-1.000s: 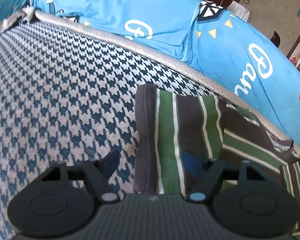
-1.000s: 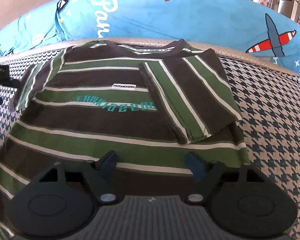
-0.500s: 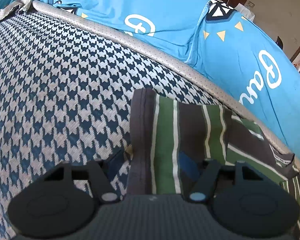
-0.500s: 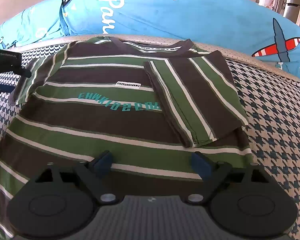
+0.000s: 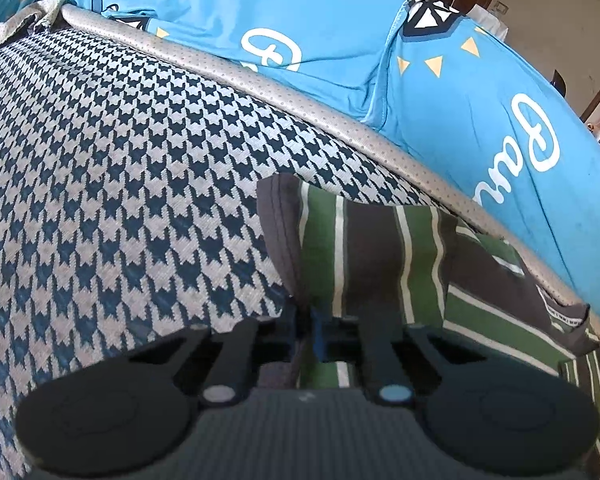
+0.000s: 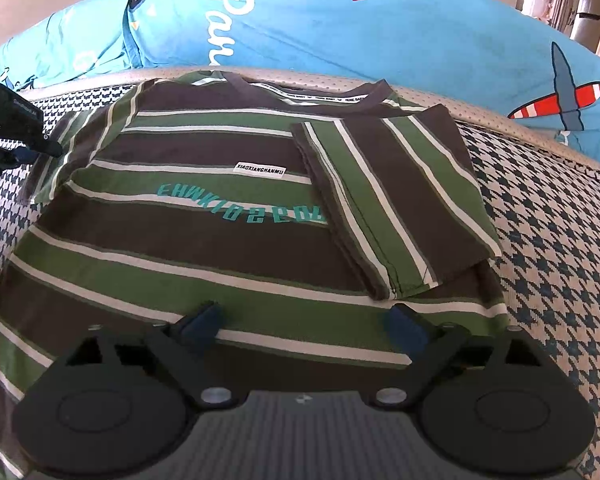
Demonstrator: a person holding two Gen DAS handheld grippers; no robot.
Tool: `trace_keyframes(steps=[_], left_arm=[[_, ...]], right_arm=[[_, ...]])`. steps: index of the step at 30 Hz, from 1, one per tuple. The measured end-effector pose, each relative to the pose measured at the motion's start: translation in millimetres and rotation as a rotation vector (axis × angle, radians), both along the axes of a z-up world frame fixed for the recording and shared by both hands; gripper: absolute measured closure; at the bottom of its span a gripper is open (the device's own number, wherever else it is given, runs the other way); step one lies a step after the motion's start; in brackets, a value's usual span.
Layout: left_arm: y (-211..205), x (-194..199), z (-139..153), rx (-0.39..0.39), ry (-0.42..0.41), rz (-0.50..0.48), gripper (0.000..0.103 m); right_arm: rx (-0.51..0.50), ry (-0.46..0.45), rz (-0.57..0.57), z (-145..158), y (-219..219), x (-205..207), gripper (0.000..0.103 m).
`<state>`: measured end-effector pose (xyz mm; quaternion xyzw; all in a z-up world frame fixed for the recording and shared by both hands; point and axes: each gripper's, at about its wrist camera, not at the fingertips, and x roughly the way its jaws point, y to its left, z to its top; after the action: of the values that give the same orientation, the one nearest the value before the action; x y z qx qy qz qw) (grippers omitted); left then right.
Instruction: Fold clothes
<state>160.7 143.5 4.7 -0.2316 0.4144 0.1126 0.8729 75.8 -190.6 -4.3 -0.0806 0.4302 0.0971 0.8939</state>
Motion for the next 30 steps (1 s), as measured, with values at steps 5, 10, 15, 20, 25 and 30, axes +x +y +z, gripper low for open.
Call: trace_keyframes(steps=[5,10,15,20,25,30], left_arm=[[-11,-4,11,0.016,-0.038,-0.025,0.095],[-36,-5,28,0.008,-0.096,-0.096,0.095],[-84,-7,38,-0.016,-0.141,-0.262,0.095],[-131,-11,28,-0.030,-0.119,-0.478,0.092],[-139,-18,25,-0.037,-0.126,-0.506,0.079],[-124,-18,27,-0.095,-0.141,-0.451,0.067]], right_arm=[[0.001,-0.001,0.000,-1,0,0,0.010],[0.001,-0.001,0.000,-1,0,0,0.010],[0.001,-0.001,0.000,-1,0,0,0.010],[-0.001,-0.002,0.000,0,1,0,0.010],[-0.001,-0.002,0.001,0,1,0,0.010],[-0.001,-0.003,0.001,2,2,1,0.010]])
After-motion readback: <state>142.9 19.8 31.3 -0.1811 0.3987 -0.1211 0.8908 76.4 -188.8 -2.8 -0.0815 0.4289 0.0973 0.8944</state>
